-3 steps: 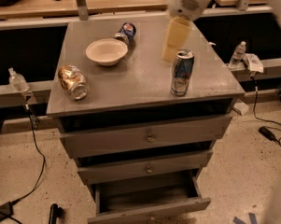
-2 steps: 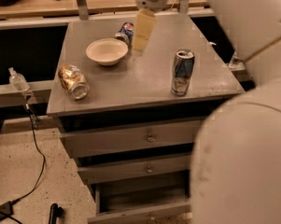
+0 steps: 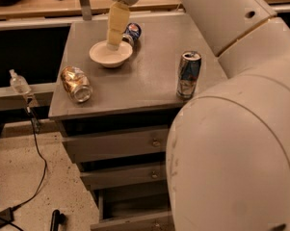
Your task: Place orange can into bottom drawer
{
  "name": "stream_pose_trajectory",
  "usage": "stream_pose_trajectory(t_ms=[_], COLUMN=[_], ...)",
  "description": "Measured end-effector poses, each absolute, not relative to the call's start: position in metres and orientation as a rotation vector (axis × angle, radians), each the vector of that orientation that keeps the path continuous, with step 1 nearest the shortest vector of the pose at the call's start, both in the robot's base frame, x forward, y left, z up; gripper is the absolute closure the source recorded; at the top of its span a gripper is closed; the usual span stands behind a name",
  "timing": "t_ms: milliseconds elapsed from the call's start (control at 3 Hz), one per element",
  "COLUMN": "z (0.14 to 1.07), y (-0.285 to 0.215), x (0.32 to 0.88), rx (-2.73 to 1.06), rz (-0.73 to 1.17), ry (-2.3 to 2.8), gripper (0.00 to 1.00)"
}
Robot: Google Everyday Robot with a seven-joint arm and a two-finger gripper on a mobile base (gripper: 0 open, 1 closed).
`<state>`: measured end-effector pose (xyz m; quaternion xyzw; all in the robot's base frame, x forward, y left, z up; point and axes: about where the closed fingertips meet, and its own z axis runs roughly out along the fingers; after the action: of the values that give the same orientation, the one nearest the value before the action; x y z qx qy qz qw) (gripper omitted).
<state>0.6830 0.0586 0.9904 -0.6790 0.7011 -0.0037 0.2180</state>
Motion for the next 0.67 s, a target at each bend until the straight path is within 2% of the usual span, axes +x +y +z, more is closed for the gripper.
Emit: stream_pose_trajectory(t_ms=[667], z=[0.97], y=[0.128], x=[0.657], rx=[-1.876], rz=[0.028], ry=[1.985], gripper=[0.0])
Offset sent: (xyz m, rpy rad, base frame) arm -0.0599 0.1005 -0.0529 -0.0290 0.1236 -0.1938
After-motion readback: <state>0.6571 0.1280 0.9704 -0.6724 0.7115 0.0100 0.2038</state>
